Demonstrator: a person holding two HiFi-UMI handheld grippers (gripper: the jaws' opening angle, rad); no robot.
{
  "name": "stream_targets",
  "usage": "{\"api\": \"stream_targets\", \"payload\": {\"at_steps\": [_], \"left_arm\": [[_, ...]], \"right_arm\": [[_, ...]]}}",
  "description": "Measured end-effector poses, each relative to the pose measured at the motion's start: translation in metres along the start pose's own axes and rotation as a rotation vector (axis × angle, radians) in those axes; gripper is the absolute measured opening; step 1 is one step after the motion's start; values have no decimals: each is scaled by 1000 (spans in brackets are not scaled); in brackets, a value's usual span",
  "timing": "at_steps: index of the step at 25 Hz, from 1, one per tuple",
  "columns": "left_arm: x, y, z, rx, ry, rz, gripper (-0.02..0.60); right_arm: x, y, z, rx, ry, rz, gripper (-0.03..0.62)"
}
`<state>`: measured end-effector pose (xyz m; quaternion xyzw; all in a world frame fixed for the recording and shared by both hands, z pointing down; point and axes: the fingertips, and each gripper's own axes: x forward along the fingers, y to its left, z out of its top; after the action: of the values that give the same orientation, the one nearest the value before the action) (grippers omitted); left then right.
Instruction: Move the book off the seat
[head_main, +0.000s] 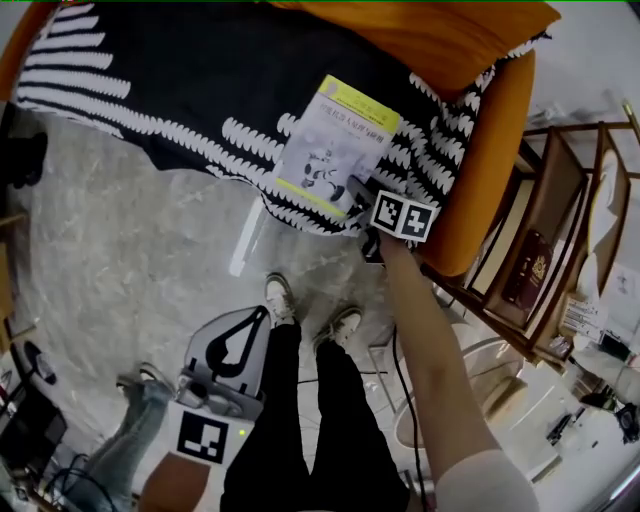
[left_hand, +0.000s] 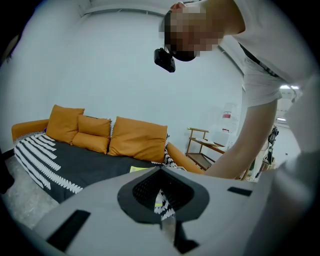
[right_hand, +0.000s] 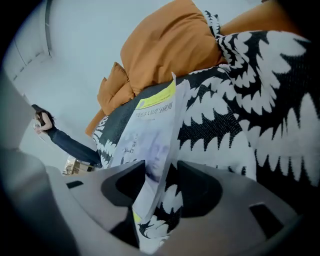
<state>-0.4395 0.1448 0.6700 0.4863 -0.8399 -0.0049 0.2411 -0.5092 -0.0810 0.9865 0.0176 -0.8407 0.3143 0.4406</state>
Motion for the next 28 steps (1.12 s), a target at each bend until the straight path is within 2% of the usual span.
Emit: {"api": "stream_targets", "payload": {"at_steps": [5, 8, 10, 11, 13, 17, 23, 28], "left_arm": [[0, 2, -9, -17, 17, -8, 14], [1, 1, -9, -27, 15, -16, 14], [1, 2, -13, -34, 22, -20, 14], [0, 4, -15, -39, 28, -17, 14], [-2, 6, -17, -48, 34, -10, 14], [-3, 6, -15, -51, 33, -17, 14], [0, 9, -9, -49, 18, -15, 14], [-1, 10, -15, -66, 35, -12, 14]], "right_arm": [[-1, 15, 8, 134, -25, 136, 216], [0, 12, 5, 184, -32, 153, 208], [4, 6, 2, 178, -16, 125, 169], [5, 6, 2, 172, -2, 120, 169], [3, 11, 4, 175, 8, 141, 159], [-16, 28, 13, 167, -39, 201, 127], [-27, 48, 20, 206, -91, 248, 135], [-23, 54, 15, 146, -64, 181, 164]]}}
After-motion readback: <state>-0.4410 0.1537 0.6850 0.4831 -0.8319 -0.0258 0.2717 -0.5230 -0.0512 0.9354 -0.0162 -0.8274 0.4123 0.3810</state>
